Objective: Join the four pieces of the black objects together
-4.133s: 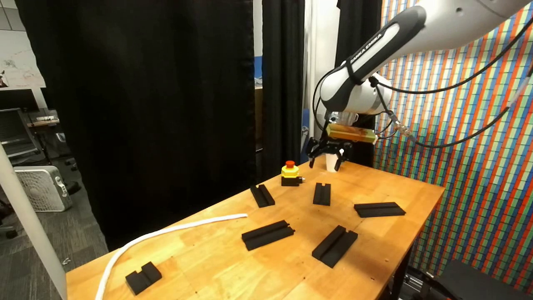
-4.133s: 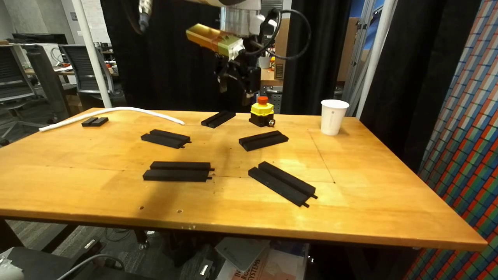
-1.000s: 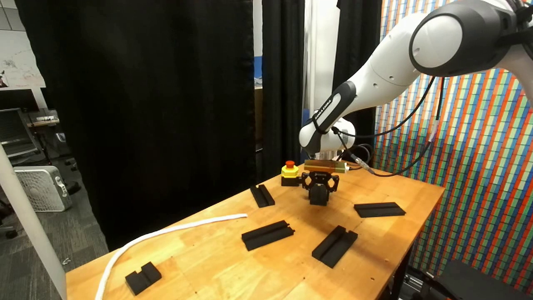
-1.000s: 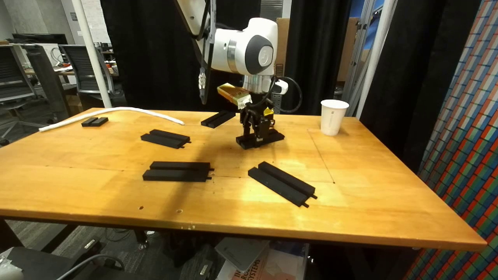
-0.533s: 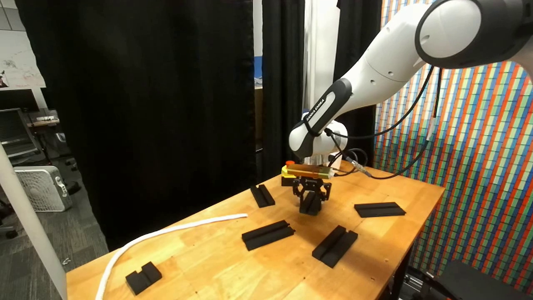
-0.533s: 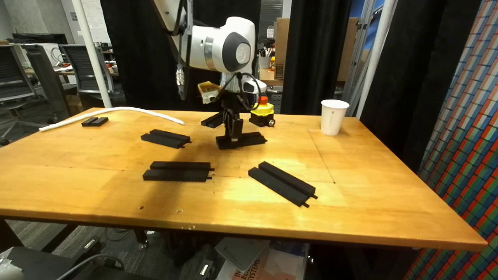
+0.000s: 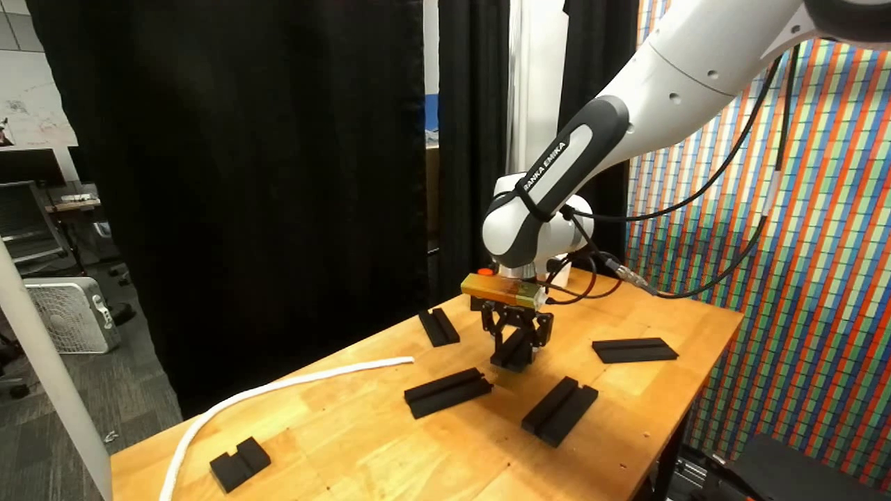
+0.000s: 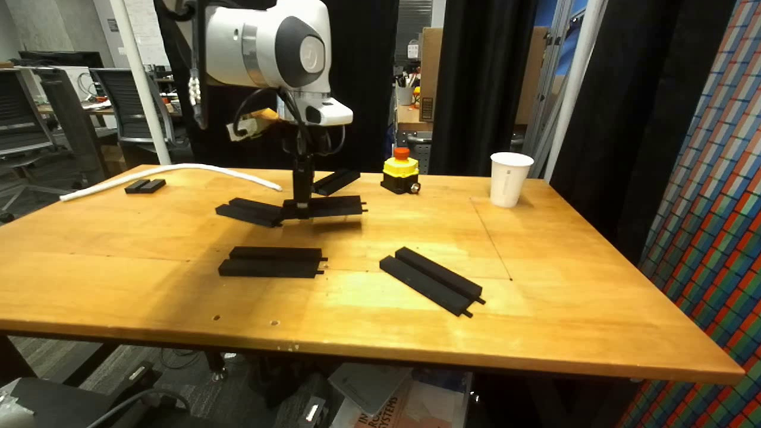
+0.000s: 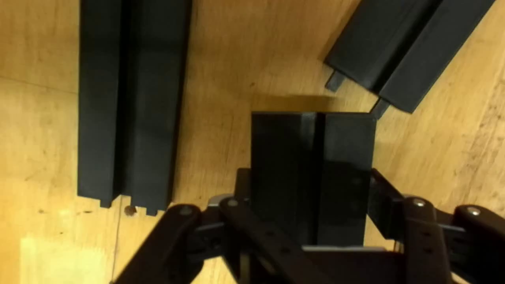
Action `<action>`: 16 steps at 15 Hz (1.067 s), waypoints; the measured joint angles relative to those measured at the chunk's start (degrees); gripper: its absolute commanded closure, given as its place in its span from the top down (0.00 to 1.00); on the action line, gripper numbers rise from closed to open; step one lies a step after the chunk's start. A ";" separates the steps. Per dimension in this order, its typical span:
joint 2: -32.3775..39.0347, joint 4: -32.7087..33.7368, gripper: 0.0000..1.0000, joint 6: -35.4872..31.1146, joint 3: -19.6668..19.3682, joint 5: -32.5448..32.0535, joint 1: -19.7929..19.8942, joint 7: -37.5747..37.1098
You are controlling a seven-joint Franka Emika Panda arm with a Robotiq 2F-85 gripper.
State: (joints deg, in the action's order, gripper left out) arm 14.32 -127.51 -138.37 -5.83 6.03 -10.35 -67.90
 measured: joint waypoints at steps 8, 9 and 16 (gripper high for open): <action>-4.58 -5.38 0.45 -4.03 11.26 9.48 -0.21 0.57; -4.83 -6.14 0.45 -4.73 12.40 11.70 -0.29 0.51; -5.16 -10.36 0.45 -10.32 18.49 27.65 -1.86 0.17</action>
State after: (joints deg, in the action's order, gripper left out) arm 9.15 -137.87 -148.68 12.66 33.68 -12.22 -67.73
